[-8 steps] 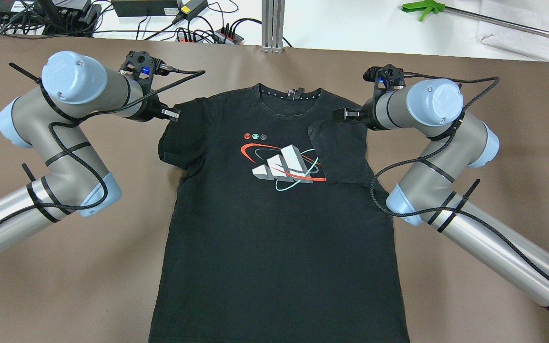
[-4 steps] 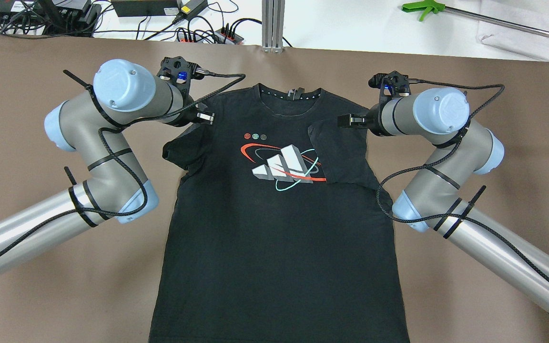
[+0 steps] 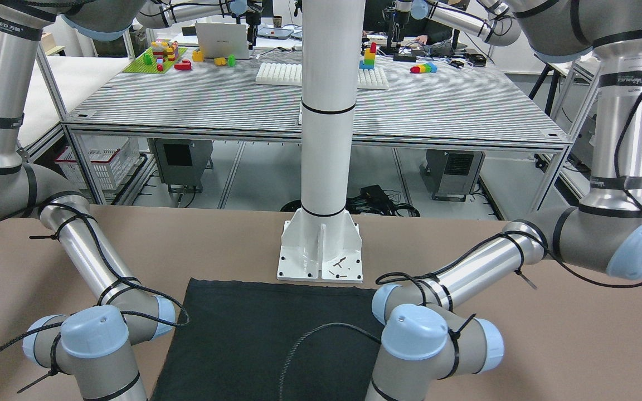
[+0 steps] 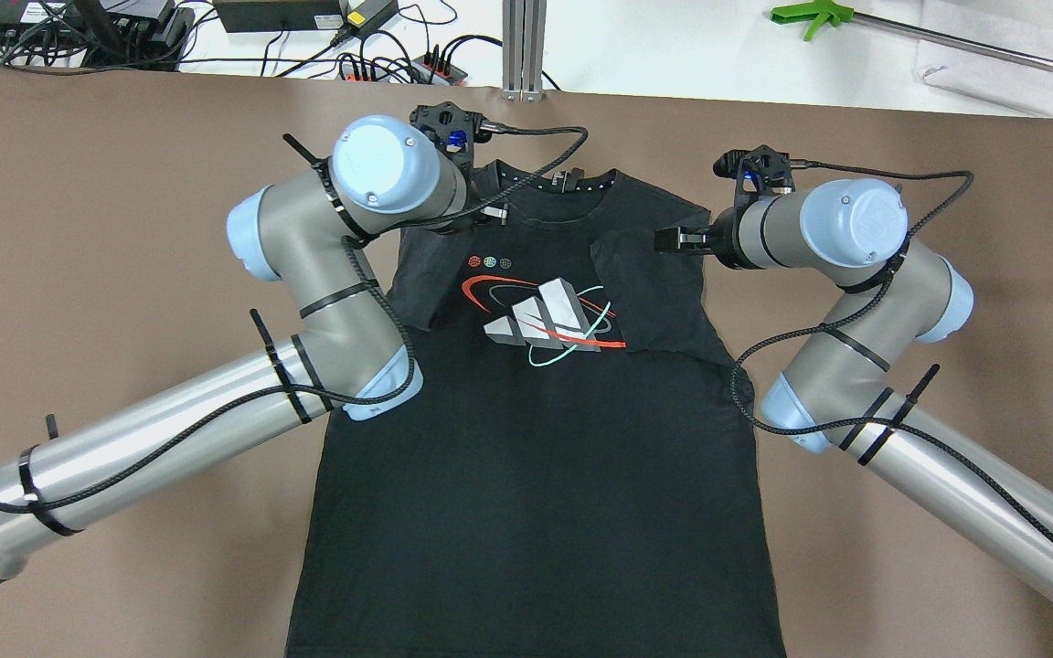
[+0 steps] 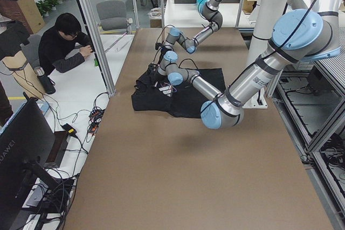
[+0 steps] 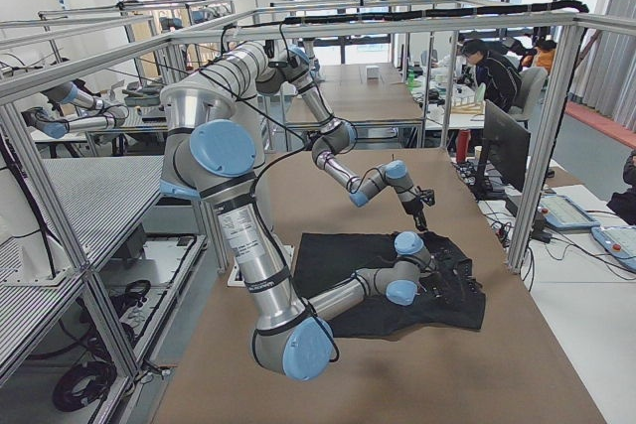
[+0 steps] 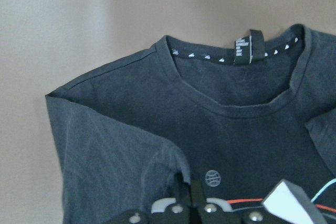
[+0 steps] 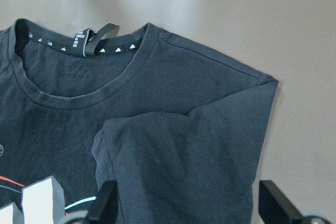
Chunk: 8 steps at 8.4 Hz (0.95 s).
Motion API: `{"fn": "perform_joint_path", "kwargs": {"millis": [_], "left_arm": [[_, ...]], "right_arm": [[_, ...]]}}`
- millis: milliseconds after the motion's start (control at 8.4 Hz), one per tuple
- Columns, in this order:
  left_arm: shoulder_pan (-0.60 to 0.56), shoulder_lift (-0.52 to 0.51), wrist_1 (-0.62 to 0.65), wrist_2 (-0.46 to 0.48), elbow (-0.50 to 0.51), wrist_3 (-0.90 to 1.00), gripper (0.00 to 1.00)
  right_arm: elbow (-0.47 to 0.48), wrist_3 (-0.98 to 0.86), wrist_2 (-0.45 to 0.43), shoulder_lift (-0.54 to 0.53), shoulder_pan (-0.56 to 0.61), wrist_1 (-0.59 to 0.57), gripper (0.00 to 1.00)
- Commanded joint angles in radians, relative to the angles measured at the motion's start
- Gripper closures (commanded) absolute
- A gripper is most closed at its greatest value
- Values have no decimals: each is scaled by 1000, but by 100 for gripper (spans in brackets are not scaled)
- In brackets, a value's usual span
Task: Fold clothes
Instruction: 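Fold the sleeve nearest the left gripper inward toward the collar, then release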
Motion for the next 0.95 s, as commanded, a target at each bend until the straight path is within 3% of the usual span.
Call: {"fn": "perform_joint_path", "kwargs": {"millis": [0, 119, 238, 595, 715, 834], "left_arm": [[42, -105, -11, 86, 141, -44, 100], [53, -99, -25, 114, 144, -44, 79], [76, -91, -53, 199, 149, -47, 6], [70, -93, -82, 208, 145, -50, 5], [55, -94, -108, 161, 135, -63, 5], [24, -79, -119, 57, 111, -76, 5]], "right_arm": [[-8, -8, -2, -9, 0, 3, 6], [-9, -8, -2, -9, 0, 3, 6], [-9, -8, -5, -9, 0, 3, 6], [-9, -3, -3, -7, 0, 2, 6], [-5, 0, 4, -6, 1, 2, 6], [7, 3, 24, -4, 3, 0, 6]]}}
